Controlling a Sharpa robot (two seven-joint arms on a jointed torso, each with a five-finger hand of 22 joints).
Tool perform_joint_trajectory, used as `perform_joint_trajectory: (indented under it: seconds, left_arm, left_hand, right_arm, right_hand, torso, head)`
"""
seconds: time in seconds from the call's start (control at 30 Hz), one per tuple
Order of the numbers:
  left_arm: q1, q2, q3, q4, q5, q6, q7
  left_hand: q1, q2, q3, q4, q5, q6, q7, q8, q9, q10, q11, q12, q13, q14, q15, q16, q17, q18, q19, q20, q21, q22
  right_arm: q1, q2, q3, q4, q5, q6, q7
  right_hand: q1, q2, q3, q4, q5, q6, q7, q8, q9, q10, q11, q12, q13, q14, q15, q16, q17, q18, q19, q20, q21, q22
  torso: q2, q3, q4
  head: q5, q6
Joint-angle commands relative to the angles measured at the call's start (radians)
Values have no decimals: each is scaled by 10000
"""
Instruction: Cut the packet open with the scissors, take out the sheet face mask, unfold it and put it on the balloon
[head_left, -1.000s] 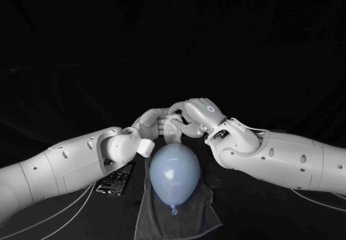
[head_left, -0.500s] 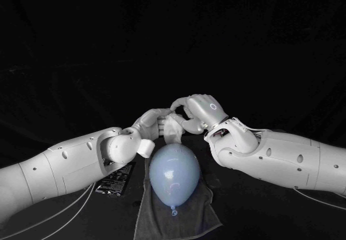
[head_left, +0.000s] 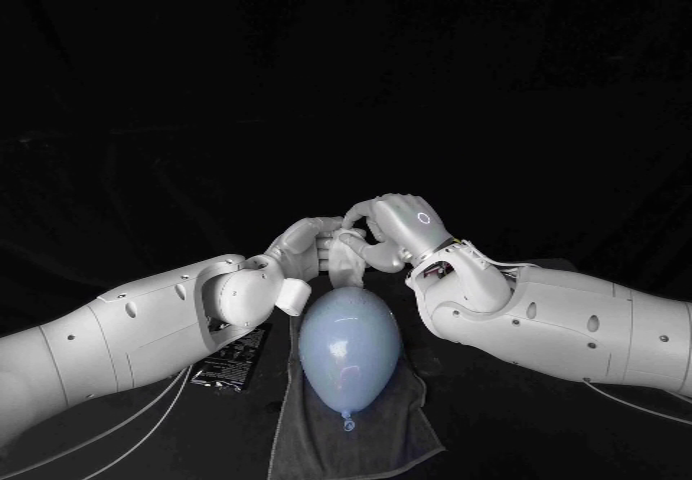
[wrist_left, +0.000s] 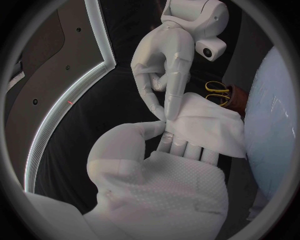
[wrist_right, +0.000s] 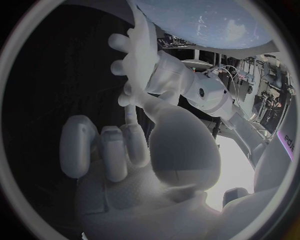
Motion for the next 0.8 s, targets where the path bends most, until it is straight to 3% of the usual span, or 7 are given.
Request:
perform_joint_trajectory:
  seconds: [0.03,0.53,0.63,0.8]
  left_arm:
    - [21,35,21,38,95,36,144]
    - [21,31,22,42,90,-5,129]
    - [21,30,22,56,79,22,115]
    - [21,32,22,108,69,72,88]
  left_hand:
    - [45,51,17,26,28,71,-20,18,14,77,-4,62,15,34,-51,29,9,182,74,-4,24,1]
    - [115,34,25,25,28,98,-39,27,20,116,-20,60,14,52,-63,34,14,186,72,-3,21,-1]
    - [141,25,28,23,28,107,-44,31,23,128,-25,59,14,58,-66,35,15,187,78,-3,21,-1]
    - [154,21,29,22,28,110,-46,31,24,133,-26,58,13,61,-67,36,16,188,85,-3,21,0]
  right_arm:
    - [-41,14,-3,33,-221,287,-294]
    - [-107,-45,-7,10,-452,382,-515]
    - [-120,-44,-8,-30,-598,333,-613]
    - [-127,-18,-8,-133,-870,314,-764]
  right_hand:
    - [-37,-132,-100,42,-40,78,-7,66,-10,451,-77,-16,1873,1056,-59,35,2627,-21,168,-99,46,1954]
    - [312,-289,-269,21,-37,162,-72,108,-54,436,-138,-57,1854,1056,-117,35,2627,-21,166,-159,31,1950]
    - [881,23,32,-184,-36,270,-140,166,-65,457,-204,-23,1882,1056,-167,35,2627,-27,182,-194,68,1961]
    - [1459,262,390,-516,-36,477,-177,289,-58,479,-242,14,1914,1056,-207,35,2627,-42,211,-238,140,1982]
  torso:
    - [1,1,-6]
    - [-1,4,-3]
    - [2,6,0]
    - [2,2,7]
  head:
    - [5,-19]
    - [2,-52]
    - [1,-64]
    - [-9,-71]
